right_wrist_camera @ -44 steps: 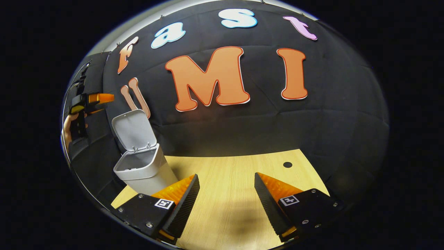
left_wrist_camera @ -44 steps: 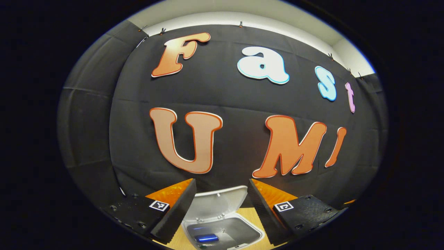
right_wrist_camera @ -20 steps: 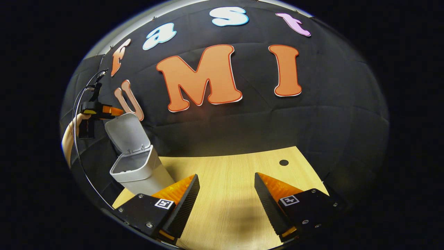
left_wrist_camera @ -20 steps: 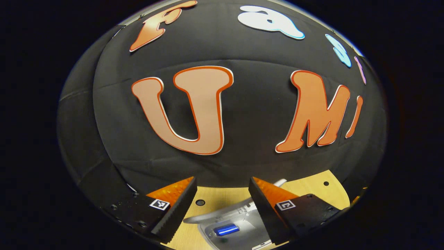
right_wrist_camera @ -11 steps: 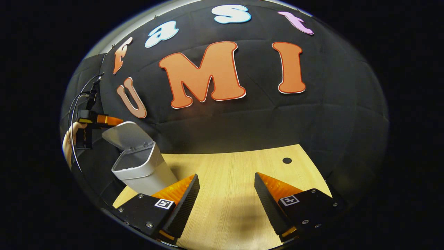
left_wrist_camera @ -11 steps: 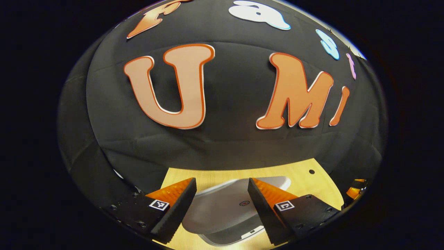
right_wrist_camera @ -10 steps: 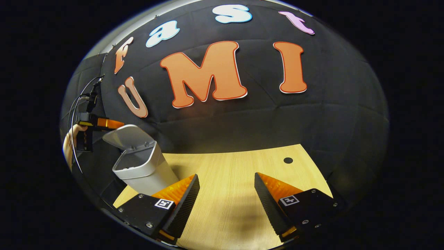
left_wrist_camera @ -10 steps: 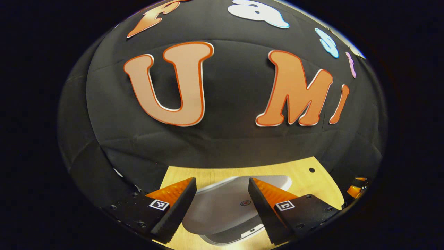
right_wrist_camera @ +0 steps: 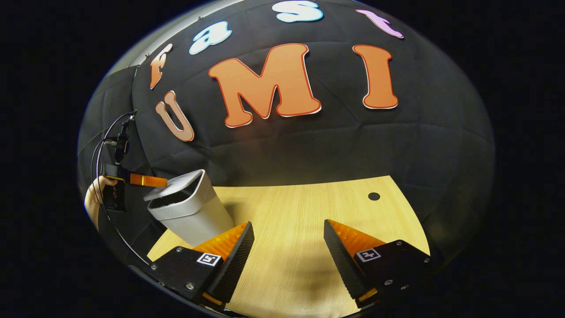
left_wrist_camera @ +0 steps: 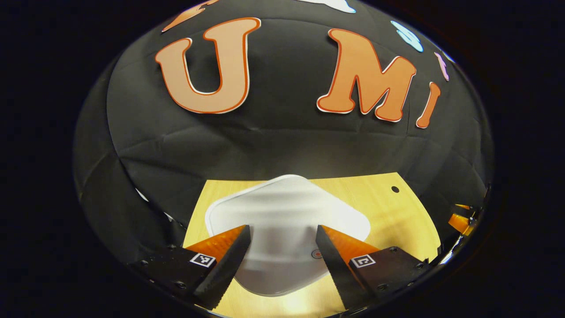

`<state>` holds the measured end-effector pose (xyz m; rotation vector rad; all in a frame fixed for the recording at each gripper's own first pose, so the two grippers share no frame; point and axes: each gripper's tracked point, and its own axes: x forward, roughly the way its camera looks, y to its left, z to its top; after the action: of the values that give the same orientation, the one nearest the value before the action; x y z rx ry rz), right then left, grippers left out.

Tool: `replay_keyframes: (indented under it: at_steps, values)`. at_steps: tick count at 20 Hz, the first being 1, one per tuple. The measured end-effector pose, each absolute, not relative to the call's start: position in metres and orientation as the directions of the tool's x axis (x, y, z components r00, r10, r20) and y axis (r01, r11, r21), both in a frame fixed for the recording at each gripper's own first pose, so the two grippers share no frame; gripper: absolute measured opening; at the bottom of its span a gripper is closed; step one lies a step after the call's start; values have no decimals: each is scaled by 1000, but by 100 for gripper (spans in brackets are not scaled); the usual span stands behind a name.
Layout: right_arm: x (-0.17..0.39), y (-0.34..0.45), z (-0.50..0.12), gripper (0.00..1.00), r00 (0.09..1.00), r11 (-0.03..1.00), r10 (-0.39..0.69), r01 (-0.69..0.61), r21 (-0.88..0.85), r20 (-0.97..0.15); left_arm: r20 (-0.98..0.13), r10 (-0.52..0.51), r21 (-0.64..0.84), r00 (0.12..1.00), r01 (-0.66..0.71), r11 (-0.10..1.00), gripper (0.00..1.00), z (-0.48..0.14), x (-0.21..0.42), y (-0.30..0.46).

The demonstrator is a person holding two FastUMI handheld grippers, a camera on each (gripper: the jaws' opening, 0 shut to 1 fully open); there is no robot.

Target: Press the lid of the desktop garbage bin to open it, pick up the crumpled paper on the desktop and throw it into the bin, then pick up the pop can on the desktop and drop it into the bin, and finally close the garbage bin lid.

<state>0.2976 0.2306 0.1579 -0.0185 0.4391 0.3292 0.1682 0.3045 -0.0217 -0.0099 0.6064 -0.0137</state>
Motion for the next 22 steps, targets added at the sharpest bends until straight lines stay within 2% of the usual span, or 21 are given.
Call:
replay_keyframes:
  at_steps: [2, 4, 5, 8, 19, 22]
  values:
    - [297, 234, 154, 95, 842, 944, 319, -324, 66, -434, -692, -16, 28, 721, 50, 998, 95, -48, 142, 300]
    - [299, 237, 152, 95, 837, 941, 326, -333, 65, -440, -684, -24, 78, 729, 105, 991, 99, -50, 146, 292]
    - [298, 240, 150, 95, 830, 937, 335, -342, 66, -446, -690, -30, 55, 723, 94, 994, 97, -52, 147, 291]
    - [296, 247, 150, 95, 822, 928, 357, -364, 72, -443, -679, -24, 33, 734, 62, 998, 98, -47, 145, 295]
    - [300, 235, 154, 95, 835, 939, 337, -335, 83, -435, -638, 9, 66, 770, 43, 997, 99, -45, 147, 299]
    - [301, 233, 158, 95, 844, 941, 332, -326, 90, -422, -602, 59, 119, 796, 16, 993, 100, -38, 149, 303]
